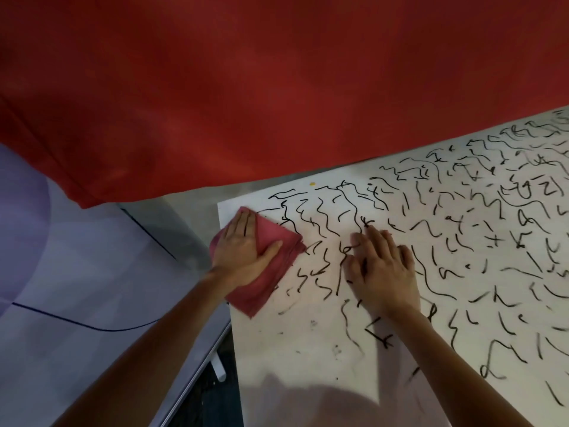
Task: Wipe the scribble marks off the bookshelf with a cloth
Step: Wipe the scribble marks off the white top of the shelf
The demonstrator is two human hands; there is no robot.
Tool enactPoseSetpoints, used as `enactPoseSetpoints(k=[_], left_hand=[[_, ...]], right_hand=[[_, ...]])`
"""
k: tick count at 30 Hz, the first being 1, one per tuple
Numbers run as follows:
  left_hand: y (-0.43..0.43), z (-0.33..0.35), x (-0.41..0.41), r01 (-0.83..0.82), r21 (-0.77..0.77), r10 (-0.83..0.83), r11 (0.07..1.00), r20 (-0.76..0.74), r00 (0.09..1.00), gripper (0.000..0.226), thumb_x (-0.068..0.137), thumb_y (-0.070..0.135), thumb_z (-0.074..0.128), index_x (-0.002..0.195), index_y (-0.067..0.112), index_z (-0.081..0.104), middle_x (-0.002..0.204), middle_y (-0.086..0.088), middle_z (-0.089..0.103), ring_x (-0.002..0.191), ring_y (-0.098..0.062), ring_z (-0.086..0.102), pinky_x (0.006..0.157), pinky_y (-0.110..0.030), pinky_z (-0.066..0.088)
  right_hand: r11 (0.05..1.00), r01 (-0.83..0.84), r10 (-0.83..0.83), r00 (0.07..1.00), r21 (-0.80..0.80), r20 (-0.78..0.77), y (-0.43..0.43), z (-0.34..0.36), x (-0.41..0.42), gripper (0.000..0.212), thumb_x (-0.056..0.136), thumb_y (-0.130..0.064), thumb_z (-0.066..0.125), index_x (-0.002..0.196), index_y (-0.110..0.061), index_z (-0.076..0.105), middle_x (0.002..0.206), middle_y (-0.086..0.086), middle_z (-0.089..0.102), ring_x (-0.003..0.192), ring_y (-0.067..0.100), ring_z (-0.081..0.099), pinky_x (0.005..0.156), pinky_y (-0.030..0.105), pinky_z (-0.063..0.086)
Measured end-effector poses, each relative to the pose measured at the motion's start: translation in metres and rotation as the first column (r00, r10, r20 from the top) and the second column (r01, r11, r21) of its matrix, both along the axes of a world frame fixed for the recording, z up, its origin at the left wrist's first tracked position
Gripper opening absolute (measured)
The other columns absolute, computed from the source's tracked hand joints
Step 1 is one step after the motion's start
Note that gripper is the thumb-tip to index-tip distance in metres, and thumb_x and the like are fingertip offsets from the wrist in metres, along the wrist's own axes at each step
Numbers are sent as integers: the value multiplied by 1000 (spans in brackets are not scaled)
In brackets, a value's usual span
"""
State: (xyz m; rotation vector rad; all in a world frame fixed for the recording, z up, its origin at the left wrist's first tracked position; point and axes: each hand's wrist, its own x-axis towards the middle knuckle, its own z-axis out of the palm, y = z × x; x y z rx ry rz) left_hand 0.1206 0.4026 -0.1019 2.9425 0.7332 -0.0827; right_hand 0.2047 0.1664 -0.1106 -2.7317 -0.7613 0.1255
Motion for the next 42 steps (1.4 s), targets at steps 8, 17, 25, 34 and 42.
enactPoseSetpoints(k=[8, 17, 25, 34, 42], left_hand=[[-7, 1, 2, 5, 15, -5, 1000, 14, 1000, 118, 66, 81, -4, 151, -1, 6, 160, -16, 5, 148, -23, 2, 116, -28, -4], [19, -1, 26, -109, 15, 110, 994, -17, 994, 100, 86, 74, 18, 151, -1, 6, 160, -16, 6, 148, -23, 3, 118, -32, 2], [-51, -6, -52, -17, -41, 19, 999, 59, 998, 128, 62, 86, -22, 152, 0, 8, 160, -15, 7, 148, -24, 6, 112, -29, -5], [4, 1, 16, -90, 16, 91, 996, -43, 995, 93, 93, 66, 23, 150, -4, 3, 159, -19, 3, 148, -25, 1, 118, -34, 0], [-91, -2, -82, 19, -70, -16, 997, 33, 999, 114, 60, 81, -30, 147, 8, -18, 157, -11, -17, 140, -17, -22, 102, -27, -27]], right_hand=[[1000, 0, 0, 1000, -27, -6, 0, 0, 1, 83, 76, -56, -6, 149, -29, 24, 160, -2, 11, 148, 18, 1, 117, 42, 1], [1000, -2, 2, 1000, -28, -3, 0, -1, 1, 84, 75, -56, -6, 149, -29, 24, 160, -2, 11, 147, 18, 2, 117, 41, 1], [1000, 3, -3, 1000, -8, -4, 0, -3, 1, 84, 76, -57, -5, 149, -29, 25, 160, -2, 12, 148, 17, 1, 117, 41, 0], [999, 0, 1, 1000, -34, 7, -1, -1, 1, 86, 75, -57, -6, 150, -28, 23, 160, -1, 12, 147, 19, 2, 117, 43, 2], [1000, 10, -10, 1000, -15, 25, 0, -4, 1, 84, 76, -56, -4, 149, -26, 25, 160, -3, 14, 147, 17, 3, 117, 42, 2]])
